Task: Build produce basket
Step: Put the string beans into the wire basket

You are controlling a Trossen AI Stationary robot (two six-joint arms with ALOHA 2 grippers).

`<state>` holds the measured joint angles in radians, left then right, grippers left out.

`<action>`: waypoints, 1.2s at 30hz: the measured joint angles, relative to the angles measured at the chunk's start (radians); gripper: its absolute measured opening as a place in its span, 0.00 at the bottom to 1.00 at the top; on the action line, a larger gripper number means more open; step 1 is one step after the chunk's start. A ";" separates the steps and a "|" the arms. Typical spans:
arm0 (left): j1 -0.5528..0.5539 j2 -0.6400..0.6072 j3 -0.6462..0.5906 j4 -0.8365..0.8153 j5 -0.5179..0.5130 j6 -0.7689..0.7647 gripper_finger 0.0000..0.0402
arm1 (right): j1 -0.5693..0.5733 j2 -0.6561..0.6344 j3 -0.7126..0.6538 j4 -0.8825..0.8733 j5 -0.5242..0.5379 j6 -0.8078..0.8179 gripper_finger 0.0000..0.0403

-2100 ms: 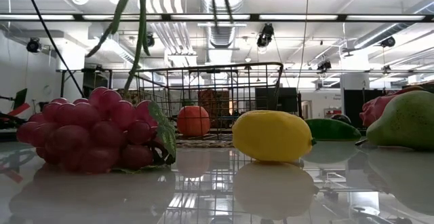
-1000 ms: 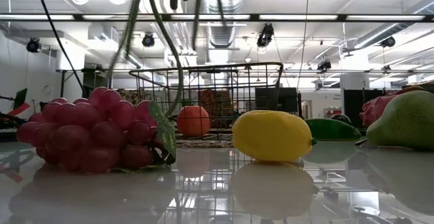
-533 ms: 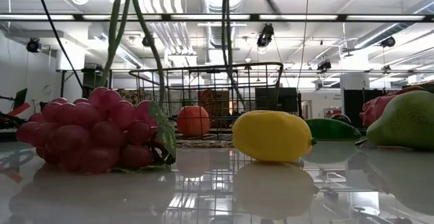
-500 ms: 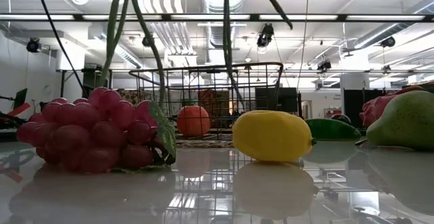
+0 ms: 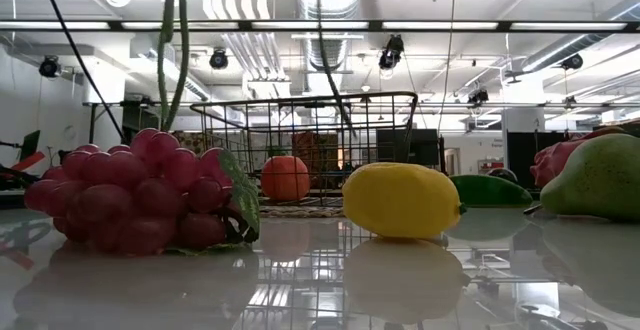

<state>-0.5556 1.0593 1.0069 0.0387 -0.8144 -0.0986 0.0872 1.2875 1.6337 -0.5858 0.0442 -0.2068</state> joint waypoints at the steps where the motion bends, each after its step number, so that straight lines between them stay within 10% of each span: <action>1: 0.000 -0.011 0.000 -0.001 -0.034 0.000 0.04 | 0.000 -0.008 0.000 0.001 0.020 0.006 0.87; 19: 0.006 -0.050 -0.001 -0.113 -0.476 -0.091 0.08 | 0.017 0.058 -0.018 0.081 0.157 -0.047 0.81; 36: 0.026 -0.125 0.000 -0.116 -0.478 -0.291 0.08 | 0.067 0.212 -0.184 0.568 0.132 -0.337 0.81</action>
<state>-0.5293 0.9340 1.0065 -0.0772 -1.2922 -0.3893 0.1539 1.4997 1.4498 -0.0181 0.1761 -0.5442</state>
